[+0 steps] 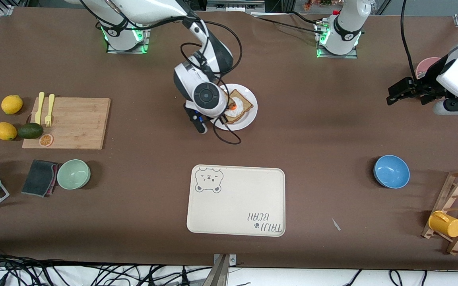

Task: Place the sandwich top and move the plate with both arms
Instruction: 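Carry the bread slice with the right gripper onto the egg toast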

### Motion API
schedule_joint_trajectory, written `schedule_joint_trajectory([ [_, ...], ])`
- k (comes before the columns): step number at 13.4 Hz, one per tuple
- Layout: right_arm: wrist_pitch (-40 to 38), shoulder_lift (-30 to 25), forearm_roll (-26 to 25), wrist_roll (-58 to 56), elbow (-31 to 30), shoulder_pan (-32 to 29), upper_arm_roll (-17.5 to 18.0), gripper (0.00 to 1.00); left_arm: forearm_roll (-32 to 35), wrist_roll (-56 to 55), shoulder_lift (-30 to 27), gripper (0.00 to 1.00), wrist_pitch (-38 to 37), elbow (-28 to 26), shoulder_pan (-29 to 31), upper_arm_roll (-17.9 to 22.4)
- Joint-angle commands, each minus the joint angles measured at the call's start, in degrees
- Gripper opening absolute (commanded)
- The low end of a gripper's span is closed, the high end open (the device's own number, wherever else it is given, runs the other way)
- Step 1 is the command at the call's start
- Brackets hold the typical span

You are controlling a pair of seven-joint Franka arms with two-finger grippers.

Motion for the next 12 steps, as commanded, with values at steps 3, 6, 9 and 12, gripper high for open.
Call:
schedule_joint_trajectory([
  [3, 1.7, 3.3, 2.4, 1.7, 2.2, 2.5, -0.7, 0.37, -1.7, 0.5, 0.0, 1.00, -0.6, 0.7, 0.3, -0.1],
  [6, 1.3, 2.7, 1.7, 1.2, 4.2, 2.4, -1.3, 1.00, -1.7, 0.5, 0.0, 1.00, -0.6, 0.7, 0.3, -0.1],
  [9, -0.7, 1.9, 1.4, 0.7, 7.9, 1.2, -3.3, 1.00, -1.7, 0.5, 0.0, 1.00, -0.6, 0.6, 0.3, -0.1],
  [12, -1.3, -0.8, -1.5, -8.7, 7.9, 0.8, -8.3, 1.00, -1.7, 0.5, 0.1, 1.00, -0.6, 0.7, 0.3, -0.1],
])
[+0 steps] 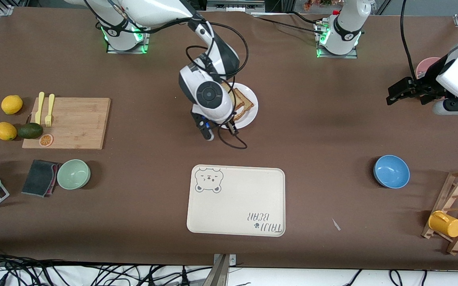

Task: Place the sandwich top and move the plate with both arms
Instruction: 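Carry the bread slice with the right gripper onto the egg toast, then release the bread and withdraw the right gripper toward the cutting board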

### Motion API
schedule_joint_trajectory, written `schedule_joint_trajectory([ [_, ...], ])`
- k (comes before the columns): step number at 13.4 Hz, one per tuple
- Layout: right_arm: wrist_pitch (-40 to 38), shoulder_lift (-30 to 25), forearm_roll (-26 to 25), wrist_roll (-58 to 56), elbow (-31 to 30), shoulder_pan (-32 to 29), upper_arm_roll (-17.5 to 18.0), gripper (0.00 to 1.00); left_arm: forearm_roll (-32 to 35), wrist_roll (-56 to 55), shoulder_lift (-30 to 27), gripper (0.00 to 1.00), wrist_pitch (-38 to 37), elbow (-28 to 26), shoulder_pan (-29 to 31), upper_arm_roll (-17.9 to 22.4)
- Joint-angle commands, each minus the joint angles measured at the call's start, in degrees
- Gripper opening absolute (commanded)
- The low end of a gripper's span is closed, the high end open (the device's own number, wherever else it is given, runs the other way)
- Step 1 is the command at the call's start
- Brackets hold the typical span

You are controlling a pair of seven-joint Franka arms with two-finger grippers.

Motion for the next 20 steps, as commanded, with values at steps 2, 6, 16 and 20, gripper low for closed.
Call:
schedule_joint_trajectory([
  [2, -3.6, -2.8, -2.1, -13.3, 0.0, -0.6, -6.6, 1.00, -1.7, 0.5, 0.0, 1.00, -0.6, 0.7, 0.3, 0.0],
  [6, -7.4, -6.1, -3.9, -33.9, 0.0, -0.6, -15.1, 1.00, -1.7, 0.6, 0.1, 1.00, -0.6, 0.7, 0.3, 0.0],
  [16, -22.2, -18.4, -4.8, -84.9, -1.0, -18.9, -20.1, 1.00, -2.0, 0.9, 4.2, 1.00, 1.4, 0.5, 2.8, 0.0],
  [20, -22.7, -25.7, -11.2, -92.6, -5.3, -32.8, -8.6, 1.00, -2.0, 0.7, 5.8, 1.00, 3.7, -0.7, 2.8, -0.3],
])
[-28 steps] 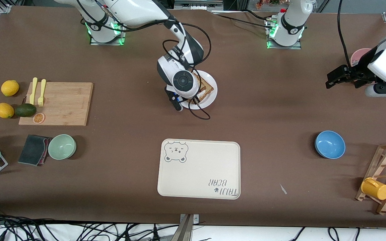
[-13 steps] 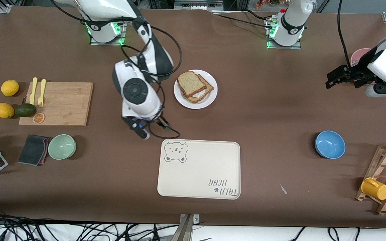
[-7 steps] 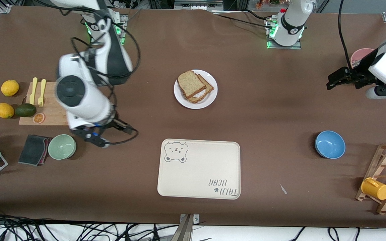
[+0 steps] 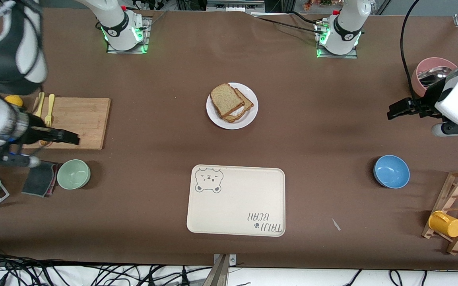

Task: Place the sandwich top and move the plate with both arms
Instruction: 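Release the bread and withdraw the right gripper toward the cutting board, then reach the left gripper toward the white plate rim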

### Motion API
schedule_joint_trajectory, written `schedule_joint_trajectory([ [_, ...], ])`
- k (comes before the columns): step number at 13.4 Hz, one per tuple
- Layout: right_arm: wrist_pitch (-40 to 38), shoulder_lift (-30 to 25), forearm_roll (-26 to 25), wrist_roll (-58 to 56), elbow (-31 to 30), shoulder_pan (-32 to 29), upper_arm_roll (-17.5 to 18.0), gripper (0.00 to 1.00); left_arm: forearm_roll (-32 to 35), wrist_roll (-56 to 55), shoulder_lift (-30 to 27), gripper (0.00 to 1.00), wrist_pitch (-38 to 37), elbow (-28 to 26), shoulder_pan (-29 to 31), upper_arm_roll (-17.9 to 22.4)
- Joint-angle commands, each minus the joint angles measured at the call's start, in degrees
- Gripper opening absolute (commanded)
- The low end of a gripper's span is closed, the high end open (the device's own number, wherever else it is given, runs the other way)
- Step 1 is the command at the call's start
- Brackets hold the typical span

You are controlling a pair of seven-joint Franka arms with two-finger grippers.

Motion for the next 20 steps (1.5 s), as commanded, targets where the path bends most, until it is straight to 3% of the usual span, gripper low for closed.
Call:
schedule_joint_trajectory([
  [1, 0.0, -7.8, -7.6, -0.5, -6.1, -7.3, 11.3, 1.00, -1.9, 0.6, 0.5, 1.00, 1.9, -1.1, 0.4, -0.5],
  [3, 4.8, -12.8, -13.0, -0.3, -12.6, -13.9, 19.1, 1.00, -2.0, 0.6, 0.1, 1.00, 4.6, -4.2, 0.4, -0.6],
  [5, 13.1, -18.0, -12.4, 0.9, -20.3, -19.3, 22.8, 1.00, -2.9, 0.7, -0.9, 1.00, 8.2, -8.4, 0.5, -0.6],
  [6, 14.0, -19.5, -12.0, 0.8, -21.5, -19.9, 23.3, 1.00, -3.1, 0.7, -1.6, 1.00, 10.3, -10.9, 0.5, -0.6],
  [9, 6.1, -22.6, -4.6, 0.4, -20.1, -22.6, 22.9, 1.00, -5.3, 0.7, -3.2, 1.00, 16.0, -17.7, 0.5, -0.7],
  [11, 5.9, -22.9, -5.7, -0.1, -19.6, -22.7, 22.6, 1.00, -7.9, 0.8, -3.5, 1.00, 21.8, -22.3, 0.5, -0.7],
  [13, 5.5, -22.9, -11.9, -0.3, -18.9, -22.1, 23.1, 1.00, -12.8, 1.2, -3.6, 1.00, 24.0, -25.2, 0.5, -0.7],
  [16, 3.7, -21.9, -12.0, 0.3, -18.0, -21.6, 23.4, 1.00, -19.3, 1.8, -3.0, 1.00, 28.7, -29.0, 0.4, -0.8],
  [20, 0.3, -22.0, -11.9, 1.1, -18.0, -21.6, 23.3, 1.00, -31.8, 13.0, -0.3, 1.00, 28.3, -31.0, 0.9, -0.7],
])
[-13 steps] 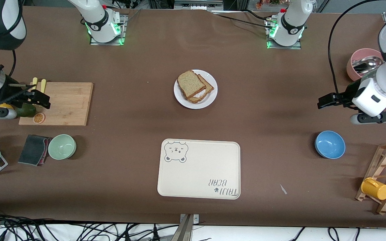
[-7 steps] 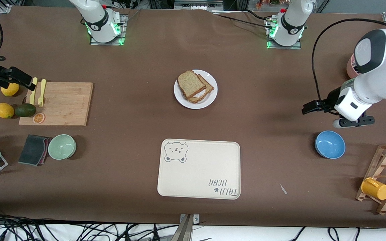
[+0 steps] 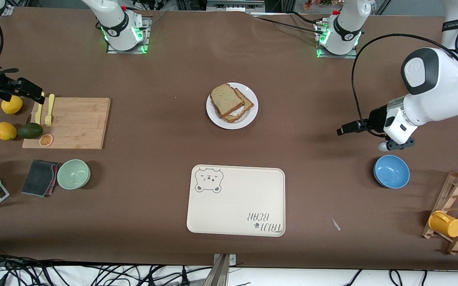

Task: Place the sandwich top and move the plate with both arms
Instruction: 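Reach the left gripper toward the white plate rim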

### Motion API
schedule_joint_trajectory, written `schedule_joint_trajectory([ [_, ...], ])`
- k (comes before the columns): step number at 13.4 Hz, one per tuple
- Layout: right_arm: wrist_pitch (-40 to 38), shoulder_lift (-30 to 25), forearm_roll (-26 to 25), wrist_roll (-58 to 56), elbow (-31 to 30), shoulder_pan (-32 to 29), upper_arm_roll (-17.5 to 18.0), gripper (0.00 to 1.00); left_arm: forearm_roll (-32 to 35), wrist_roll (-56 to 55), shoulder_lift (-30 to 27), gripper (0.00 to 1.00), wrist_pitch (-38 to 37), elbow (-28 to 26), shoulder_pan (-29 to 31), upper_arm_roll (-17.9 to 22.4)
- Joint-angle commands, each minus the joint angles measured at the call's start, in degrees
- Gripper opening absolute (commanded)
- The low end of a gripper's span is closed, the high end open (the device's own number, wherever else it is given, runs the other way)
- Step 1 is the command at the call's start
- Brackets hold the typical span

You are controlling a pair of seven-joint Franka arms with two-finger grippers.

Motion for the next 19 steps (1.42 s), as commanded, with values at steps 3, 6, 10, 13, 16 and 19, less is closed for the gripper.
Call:
schedule_joint_trajectory([
  [3, -1.8, -0.4, -0.8, 0.7, 0.1, -0.1, 0.0, 1.00, -11.1, 9.5, 1.2, 1.00, 0.2, -2.6, 0.8, -0.2],
  [6, -3.2, -0.5, -0.8, 0.7, 0.1, -0.1, 0.0, 1.00, -20.5, 19.2, 3.0, 1.00, 0.2, -5.3, 0.6, -0.2],
  [10, -2.6, -0.4, -1.4, 0.6, 0.4, -0.1, 0.0, 1.00, -30.8, 28.8, 3.2, 1.00, 0.8, -10.7, -0.1, -0.8],
  [13, -3.1, -0.3, -1.6, 0.6, 0.8, -0.2, -0.1, 1.00, -39.8, 34.8, 2.8, 1.00, 1.7, -15.6, -0.1, -3.9],
  [16, -2.8, -0.1, -1.2, 0.6, 0.9, -0.3, -0.1, 1.00, -47.7, 39.8, 1.9, 1.00, 6.3, -20.6, 0.0, -8.7],
  [19, -3.2, -0.1, -1.2, 0.6, 0.9, -0.4, -0.2, 1.00, -56.5, 46.1, 2.1, 1.00, 10.7, -24.2, 0.0, -13.3],
])
